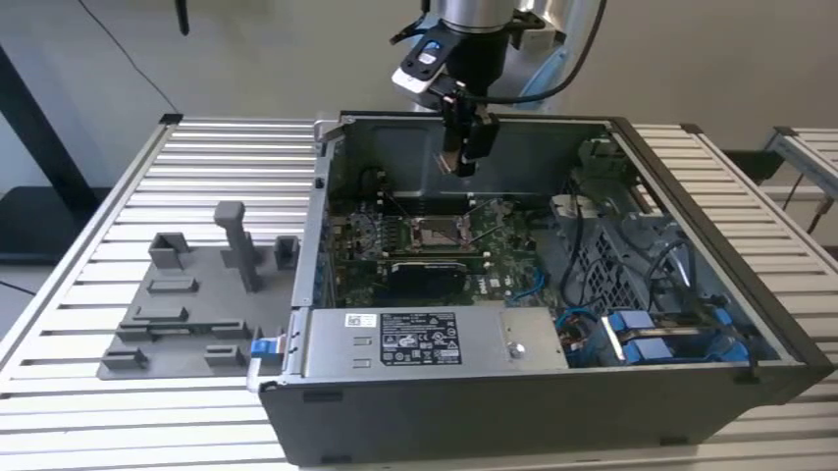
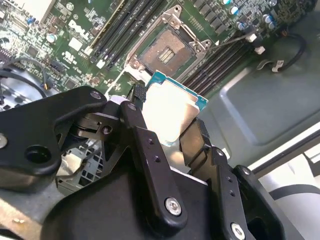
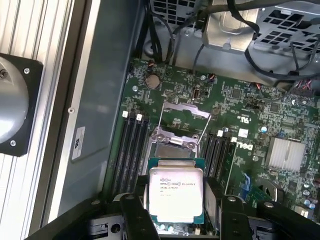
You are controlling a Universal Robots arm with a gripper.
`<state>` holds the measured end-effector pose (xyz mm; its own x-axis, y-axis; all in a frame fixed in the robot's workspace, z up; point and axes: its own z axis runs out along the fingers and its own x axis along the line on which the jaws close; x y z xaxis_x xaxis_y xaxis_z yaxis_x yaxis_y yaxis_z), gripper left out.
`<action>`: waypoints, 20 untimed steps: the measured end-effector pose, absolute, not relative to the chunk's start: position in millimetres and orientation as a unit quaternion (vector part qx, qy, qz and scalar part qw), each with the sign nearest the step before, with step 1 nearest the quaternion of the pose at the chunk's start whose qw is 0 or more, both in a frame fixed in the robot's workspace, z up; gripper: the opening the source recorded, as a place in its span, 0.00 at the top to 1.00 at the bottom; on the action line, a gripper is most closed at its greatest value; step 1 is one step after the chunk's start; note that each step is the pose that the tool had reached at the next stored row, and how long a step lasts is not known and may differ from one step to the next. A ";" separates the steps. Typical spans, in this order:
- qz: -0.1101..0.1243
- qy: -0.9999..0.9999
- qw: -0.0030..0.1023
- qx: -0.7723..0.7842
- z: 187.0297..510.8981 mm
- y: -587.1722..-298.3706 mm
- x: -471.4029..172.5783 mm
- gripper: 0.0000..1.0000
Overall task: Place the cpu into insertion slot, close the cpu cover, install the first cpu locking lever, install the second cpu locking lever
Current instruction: 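Place the cpu into insertion slot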
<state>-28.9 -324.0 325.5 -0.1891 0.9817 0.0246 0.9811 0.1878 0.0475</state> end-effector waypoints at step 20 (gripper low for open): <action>0.026 0.761 0.006 0.649 318.7 -323.6 -28.8 0.46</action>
<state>-28.8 -323.6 318.7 -0.1583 0.9871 0.0250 0.9865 0.1570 0.0477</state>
